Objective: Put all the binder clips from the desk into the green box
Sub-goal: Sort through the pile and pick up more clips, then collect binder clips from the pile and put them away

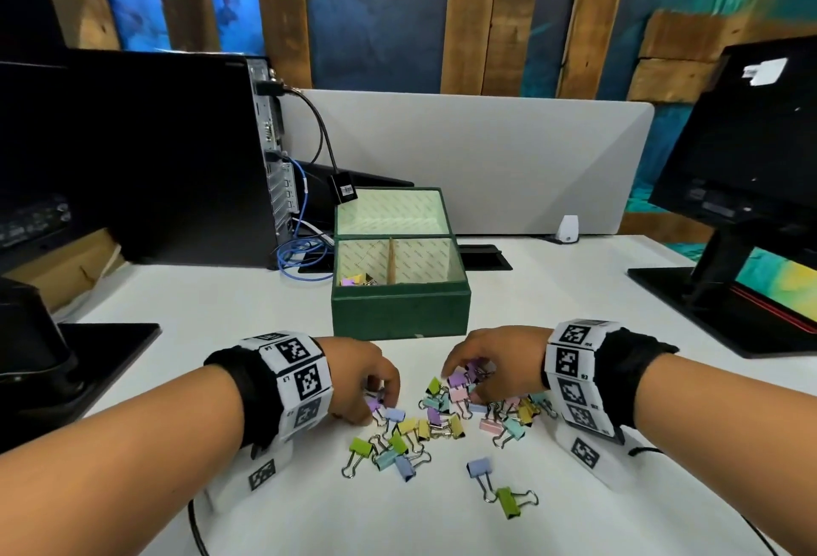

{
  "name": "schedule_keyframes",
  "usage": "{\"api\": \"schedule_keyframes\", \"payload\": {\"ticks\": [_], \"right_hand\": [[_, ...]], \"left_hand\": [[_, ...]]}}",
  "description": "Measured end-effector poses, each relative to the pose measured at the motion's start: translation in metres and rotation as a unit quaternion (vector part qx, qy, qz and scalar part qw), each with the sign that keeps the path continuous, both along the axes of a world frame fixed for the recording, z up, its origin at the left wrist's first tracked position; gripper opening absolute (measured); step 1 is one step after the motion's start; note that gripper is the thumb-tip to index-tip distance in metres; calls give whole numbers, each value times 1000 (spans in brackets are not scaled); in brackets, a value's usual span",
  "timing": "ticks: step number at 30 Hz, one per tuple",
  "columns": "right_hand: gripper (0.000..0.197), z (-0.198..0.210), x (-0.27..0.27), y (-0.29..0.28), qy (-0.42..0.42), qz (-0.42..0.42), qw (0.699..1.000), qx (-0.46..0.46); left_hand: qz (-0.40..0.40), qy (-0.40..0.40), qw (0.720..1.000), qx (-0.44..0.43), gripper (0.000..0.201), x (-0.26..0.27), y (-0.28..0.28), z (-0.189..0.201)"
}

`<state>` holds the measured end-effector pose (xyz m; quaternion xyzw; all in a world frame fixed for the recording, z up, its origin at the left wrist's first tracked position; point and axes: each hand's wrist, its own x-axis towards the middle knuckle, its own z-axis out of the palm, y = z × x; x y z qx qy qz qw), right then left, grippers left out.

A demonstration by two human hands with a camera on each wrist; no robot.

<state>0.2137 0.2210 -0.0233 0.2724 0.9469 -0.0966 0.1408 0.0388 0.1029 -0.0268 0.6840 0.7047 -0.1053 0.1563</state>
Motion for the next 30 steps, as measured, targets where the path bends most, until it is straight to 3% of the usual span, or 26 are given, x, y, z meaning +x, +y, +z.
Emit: {"api": "schedule_keyframes", "payload": {"ticks": [7, 13, 25, 30], "right_hand": [[63, -2, -2, -6, -21, 38, 999, -24], [52, -4, 0, -5, 3, 40, 999, -14], [23, -9, -1, 3, 47, -5, 999, -19], [29, -10, -1, 3, 46, -6, 999, -11]], "left_hand": [[7, -37, 999, 14, 34, 2, -5, -5], [-23, -43, 999, -11, 50, 0, -9, -5], [20, -50, 998, 34, 26, 1, -5, -6], [29, -41, 999, 19, 26, 5, 2, -5]]}}
